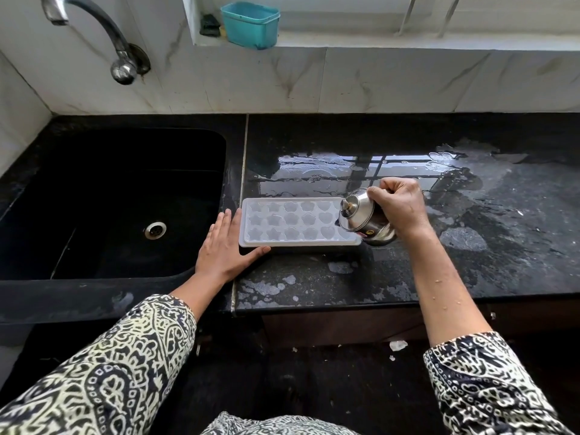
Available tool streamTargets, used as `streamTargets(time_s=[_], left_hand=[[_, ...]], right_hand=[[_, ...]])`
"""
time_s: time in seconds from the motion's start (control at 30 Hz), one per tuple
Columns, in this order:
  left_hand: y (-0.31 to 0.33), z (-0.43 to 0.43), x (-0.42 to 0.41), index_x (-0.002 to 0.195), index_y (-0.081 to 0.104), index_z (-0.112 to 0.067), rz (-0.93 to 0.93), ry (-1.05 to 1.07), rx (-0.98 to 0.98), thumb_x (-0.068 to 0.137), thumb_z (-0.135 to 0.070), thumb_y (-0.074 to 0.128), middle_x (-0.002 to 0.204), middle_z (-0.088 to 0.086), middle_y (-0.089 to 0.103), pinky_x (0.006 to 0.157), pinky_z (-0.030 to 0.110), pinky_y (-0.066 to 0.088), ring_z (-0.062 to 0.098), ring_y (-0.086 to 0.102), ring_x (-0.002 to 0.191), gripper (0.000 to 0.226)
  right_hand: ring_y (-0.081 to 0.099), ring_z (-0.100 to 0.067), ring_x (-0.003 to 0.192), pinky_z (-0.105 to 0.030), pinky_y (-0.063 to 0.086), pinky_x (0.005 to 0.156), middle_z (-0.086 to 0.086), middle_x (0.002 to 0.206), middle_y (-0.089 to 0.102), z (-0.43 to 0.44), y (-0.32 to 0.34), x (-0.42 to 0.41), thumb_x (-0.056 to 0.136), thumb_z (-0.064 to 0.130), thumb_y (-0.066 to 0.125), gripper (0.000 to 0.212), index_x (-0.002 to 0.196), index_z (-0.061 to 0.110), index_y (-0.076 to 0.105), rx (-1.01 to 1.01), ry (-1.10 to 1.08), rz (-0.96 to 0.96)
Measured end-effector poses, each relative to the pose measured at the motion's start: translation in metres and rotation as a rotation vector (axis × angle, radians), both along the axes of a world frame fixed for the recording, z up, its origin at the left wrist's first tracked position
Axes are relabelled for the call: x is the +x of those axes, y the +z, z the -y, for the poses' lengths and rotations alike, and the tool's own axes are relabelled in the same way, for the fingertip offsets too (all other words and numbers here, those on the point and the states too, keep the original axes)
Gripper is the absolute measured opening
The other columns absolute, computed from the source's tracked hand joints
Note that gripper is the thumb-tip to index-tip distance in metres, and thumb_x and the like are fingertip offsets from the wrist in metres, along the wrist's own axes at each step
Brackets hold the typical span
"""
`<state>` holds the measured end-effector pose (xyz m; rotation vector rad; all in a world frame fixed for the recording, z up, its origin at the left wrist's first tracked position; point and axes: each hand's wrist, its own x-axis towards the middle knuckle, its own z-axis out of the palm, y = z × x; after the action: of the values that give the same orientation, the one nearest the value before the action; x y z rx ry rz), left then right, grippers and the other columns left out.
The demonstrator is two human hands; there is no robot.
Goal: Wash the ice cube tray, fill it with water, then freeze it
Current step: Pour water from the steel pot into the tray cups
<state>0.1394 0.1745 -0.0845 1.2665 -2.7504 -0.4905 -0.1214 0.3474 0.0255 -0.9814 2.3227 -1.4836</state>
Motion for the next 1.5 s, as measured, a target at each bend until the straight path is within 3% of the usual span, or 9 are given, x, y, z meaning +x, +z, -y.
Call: streamTargets(time_s=[0.13, 0.27, 0.4, 0.57, 0.87, 1.07, 1.17, 1.27, 1.5], left_hand=[[0.000, 0.000, 0.000, 0.153, -0.007, -0.023, -0.007, 0.003, 0.002, 0.070, -0.087, 0.033, 0.162, 0.004, -0.006, 0.119, 0.033, -0.005, 0.015, -0.010, 0.148, 0.113], [0.000, 0.000, 0.000, 0.154, -0.007, -0.022, -0.010, 0.003, -0.001, 0.070, -0.087, 0.032, 0.162, 0.004, -0.005, 0.119, 0.033, -0.005, 0.015, -0.010, 0.148, 0.113], [0.000, 0.000, 0.000, 0.154, -0.007, -0.022, -0.004, 0.002, -0.004, 0.069, -0.087, 0.031, 0.162, 0.004, -0.006, 0.119, 0.033, -0.005, 0.015, -0.010, 0.148, 0.113], [0.002, -0.002, 0.000, 0.153, -0.009, -0.023, 0.006, 0.008, 0.001, 0.070, -0.086, 0.033, 0.161, 0.002, -0.007, 0.117, 0.030, -0.008, 0.013, -0.011, 0.147, 0.112], [0.001, -0.002, 0.000, 0.153, -0.008, -0.022, 0.000, 0.007, -0.008, 0.070, -0.086, 0.032, 0.162, 0.003, -0.006, 0.117, 0.031, -0.007, 0.014, -0.010, 0.148, 0.113], [0.000, -0.001, 0.000, 0.153, -0.007, -0.022, -0.005, 0.004, -0.009, 0.070, -0.086, 0.033, 0.162, 0.004, -0.004, 0.118, 0.032, -0.005, 0.014, -0.009, 0.148, 0.112], [0.000, -0.001, 0.000, 0.154, -0.007, -0.022, 0.002, 0.002, -0.016, 0.069, -0.087, 0.031, 0.162, 0.004, -0.005, 0.119, 0.032, -0.005, 0.014, -0.009, 0.148, 0.113], [0.001, -0.002, 0.000, 0.154, -0.007, -0.022, 0.003, 0.002, -0.016, 0.069, -0.087, 0.030, 0.162, 0.004, -0.005, 0.118, 0.032, -0.006, 0.014, -0.009, 0.148, 0.113], [0.001, -0.002, 0.000, 0.153, -0.007, -0.022, 0.007, 0.005, -0.017, 0.070, -0.086, 0.031, 0.162, 0.004, -0.006, 0.118, 0.031, -0.006, 0.014, -0.009, 0.148, 0.112]], right_hand=[[0.039, -0.007, 0.047, -0.020, 0.036, 0.046, 0.000, 0.053, 0.041, -0.002, -0.003, -0.004, 0.082, 0.010, 0.064, 0.038, 0.052, 0.016, 0.042, -0.073, -0.017, 0.169], [0.050, -0.009, 0.055, -0.020, 0.047, 0.055, 0.001, 0.056, 0.054, -0.010, -0.005, -0.010, 0.083, 0.004, 0.062, 0.026, 0.061, 0.011, 0.052, -0.284, -0.076, 0.491], [0.058, -0.009, 0.057, -0.022, 0.051, 0.060, 0.007, 0.054, 0.061, -0.018, -0.003, -0.017, 0.081, 0.000, 0.061, 0.025, 0.060, 0.012, 0.060, -0.405, -0.113, 0.630], [0.055, -0.011, 0.059, -0.023, 0.050, 0.062, 0.008, 0.053, 0.060, -0.026, -0.002, -0.022, 0.081, 0.001, 0.063, 0.036, 0.049, 0.017, 0.059, -0.368, -0.107, 0.563], [0.038, -0.005, 0.042, -0.020, 0.036, 0.046, 0.013, 0.041, 0.042, -0.031, -0.007, -0.023, 0.083, 0.008, 0.064, 0.040, 0.051, 0.018, 0.040, -0.179, -0.113, 0.325], [0.037, -0.008, 0.046, -0.022, 0.034, 0.048, 0.003, 0.049, 0.040, -0.026, -0.005, -0.019, 0.081, 0.008, 0.064, 0.042, 0.049, 0.018, 0.039, -0.083, -0.084, 0.151], [0.034, 0.000, 0.040, -0.018, 0.031, 0.043, 0.002, 0.048, 0.038, -0.024, -0.002, -0.016, 0.080, 0.008, 0.064, 0.040, 0.049, 0.016, 0.039, -0.034, -0.086, 0.077], [0.038, 0.003, 0.036, -0.009, 0.030, 0.039, 0.002, 0.049, 0.040, -0.023, -0.001, -0.015, 0.081, 0.007, 0.064, 0.039, 0.050, 0.015, 0.041, -0.019, -0.080, 0.046], [0.038, 0.003, 0.037, -0.009, 0.032, 0.041, 0.001, 0.050, 0.043, -0.022, -0.003, -0.016, 0.080, 0.010, 0.065, 0.036, 0.051, 0.014, 0.044, 0.004, -0.076, 0.004]])
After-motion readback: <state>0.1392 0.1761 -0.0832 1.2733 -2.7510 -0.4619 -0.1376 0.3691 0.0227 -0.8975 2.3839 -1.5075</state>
